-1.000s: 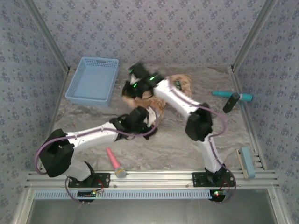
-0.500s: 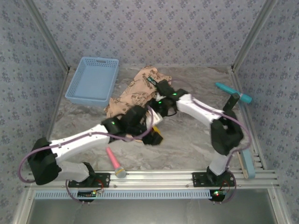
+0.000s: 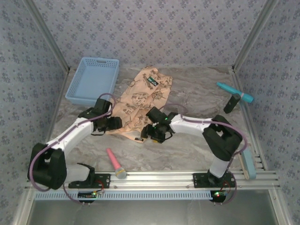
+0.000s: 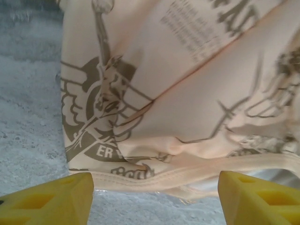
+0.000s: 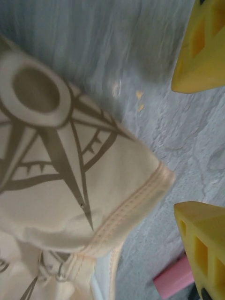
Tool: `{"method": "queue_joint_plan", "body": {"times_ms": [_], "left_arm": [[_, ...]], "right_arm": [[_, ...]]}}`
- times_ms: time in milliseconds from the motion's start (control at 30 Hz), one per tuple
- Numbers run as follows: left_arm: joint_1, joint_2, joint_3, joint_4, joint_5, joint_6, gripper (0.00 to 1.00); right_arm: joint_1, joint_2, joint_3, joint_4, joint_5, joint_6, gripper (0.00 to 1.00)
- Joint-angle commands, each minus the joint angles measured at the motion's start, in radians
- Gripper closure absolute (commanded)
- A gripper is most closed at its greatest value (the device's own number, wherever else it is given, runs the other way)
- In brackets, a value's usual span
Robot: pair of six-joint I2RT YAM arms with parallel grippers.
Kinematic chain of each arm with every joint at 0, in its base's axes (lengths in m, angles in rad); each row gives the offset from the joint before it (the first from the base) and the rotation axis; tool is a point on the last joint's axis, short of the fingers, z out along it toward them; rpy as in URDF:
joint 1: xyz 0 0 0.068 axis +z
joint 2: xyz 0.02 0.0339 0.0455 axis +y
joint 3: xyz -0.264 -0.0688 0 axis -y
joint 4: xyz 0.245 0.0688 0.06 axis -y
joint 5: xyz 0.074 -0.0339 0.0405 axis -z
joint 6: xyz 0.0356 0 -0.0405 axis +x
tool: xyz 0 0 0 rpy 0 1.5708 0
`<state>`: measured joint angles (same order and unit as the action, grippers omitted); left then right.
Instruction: Fold the inside-out t-shirt
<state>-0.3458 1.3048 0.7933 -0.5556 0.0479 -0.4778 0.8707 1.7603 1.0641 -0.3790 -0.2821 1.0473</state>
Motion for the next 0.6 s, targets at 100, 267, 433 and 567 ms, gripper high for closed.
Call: {"method": "queue_joint_plan", "body": {"times_ms": [100, 267, 433, 567], "left_arm": [[0.034, 0.14, 0.01, 0.016, -0.054, -0.051, 0.28], [0.057, 0.26, 0.014, 0.08, 0.031, -0.036, 0.62], [0.057, 0.271, 0.029, 0.116, 0.172, -0.015, 1.0], [0.03, 0.184, 0.097, 0.023, 0.276, -0.014, 1.0]], "right_arm": [[0.044, 0.083, 0.178, -0.062, 0.167, 0.008, 0.4], [0.044, 0.137, 0.195, -0.078, 0.193, 0.01, 0.77], [0.036, 0.069, 0.159, -0.109, 0.268, 0.016, 1.0], [0.03, -0.072, 0.103, -0.161, 0.396, 0.028, 1.0]]}}
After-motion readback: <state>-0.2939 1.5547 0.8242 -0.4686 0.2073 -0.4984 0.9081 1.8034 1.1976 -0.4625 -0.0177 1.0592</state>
